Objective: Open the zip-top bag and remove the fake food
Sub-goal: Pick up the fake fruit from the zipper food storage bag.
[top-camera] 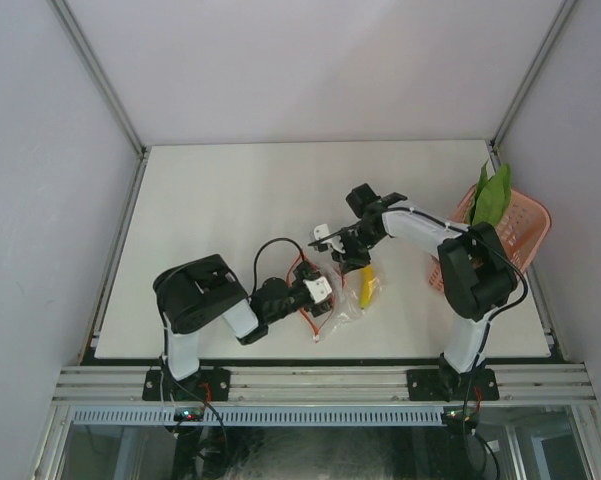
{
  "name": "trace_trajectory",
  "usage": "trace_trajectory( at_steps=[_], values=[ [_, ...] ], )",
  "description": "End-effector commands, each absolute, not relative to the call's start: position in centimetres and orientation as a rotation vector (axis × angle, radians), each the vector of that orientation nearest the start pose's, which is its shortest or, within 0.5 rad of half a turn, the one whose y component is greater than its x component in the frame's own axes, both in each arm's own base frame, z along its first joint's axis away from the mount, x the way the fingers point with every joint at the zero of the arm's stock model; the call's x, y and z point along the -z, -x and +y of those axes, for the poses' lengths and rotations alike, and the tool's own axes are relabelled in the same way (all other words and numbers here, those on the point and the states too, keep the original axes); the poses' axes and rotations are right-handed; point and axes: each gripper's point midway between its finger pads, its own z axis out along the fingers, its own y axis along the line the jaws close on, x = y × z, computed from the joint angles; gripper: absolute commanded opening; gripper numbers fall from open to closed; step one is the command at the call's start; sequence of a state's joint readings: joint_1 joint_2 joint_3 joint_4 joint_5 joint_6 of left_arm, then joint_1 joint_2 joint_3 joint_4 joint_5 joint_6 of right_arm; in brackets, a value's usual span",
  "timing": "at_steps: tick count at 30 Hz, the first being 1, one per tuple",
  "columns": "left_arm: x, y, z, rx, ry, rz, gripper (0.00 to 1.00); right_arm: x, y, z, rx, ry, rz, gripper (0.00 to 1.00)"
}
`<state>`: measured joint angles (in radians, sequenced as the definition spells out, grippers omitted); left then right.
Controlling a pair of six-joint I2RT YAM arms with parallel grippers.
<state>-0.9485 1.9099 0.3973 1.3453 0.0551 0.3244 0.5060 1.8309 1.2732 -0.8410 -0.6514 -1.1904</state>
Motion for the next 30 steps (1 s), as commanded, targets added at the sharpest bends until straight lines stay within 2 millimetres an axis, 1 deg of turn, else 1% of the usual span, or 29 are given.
trace_trajectory(
  at_steps=[1,8,14,19,22,24,27,30],
  values=[
    [-6.2,-25.6,-35.7,0.533,-1.041,1.320,0.86,-6.4,-26.8,25.2,-0.832,2.012,1.733,0.14],
    [-5.7,-26.2,-35.9,0.523,-1.019,1.345,0.87,-6.2,-26.2,25.7,-0.887,2.015,1.782,0.14],
    [-5.8,-26.7,-36.1,0.518,-0.993,1.354,0.81,-6.3,-25.7,26.0,-0.941,2.008,1.841,0.13],
    [-6.1,-27.1,-36.1,0.512,-0.963,1.362,0.80,-6.3,-25.2,26.5,-0.987,1.998,1.886,0.12],
    [-5.9,-27.2,-35.9,0.507,-0.951,1.377,0.75,-6.2,-25.0,26.8,-0.986,2.006,1.897,0.12],
    [-5.7,-27.2,-35.5,0.498,-0.946,1.389,0.68,-6.1,-25.2,26.8,-0.981,1.995,1.920,0.11],
    [-5.5,-26.8,-34.7,0.494,-0.936,1.410,0.55,-5.8,-26.1,26.5,-0.938,1.955,1.981,0.11],
    [-5.5,-26.2,-33.6,0.493,-0.919,1.432,0.47,-5.7,-27.2,25.8,-0.908,1.901,2.030,0.11]
  ],
)
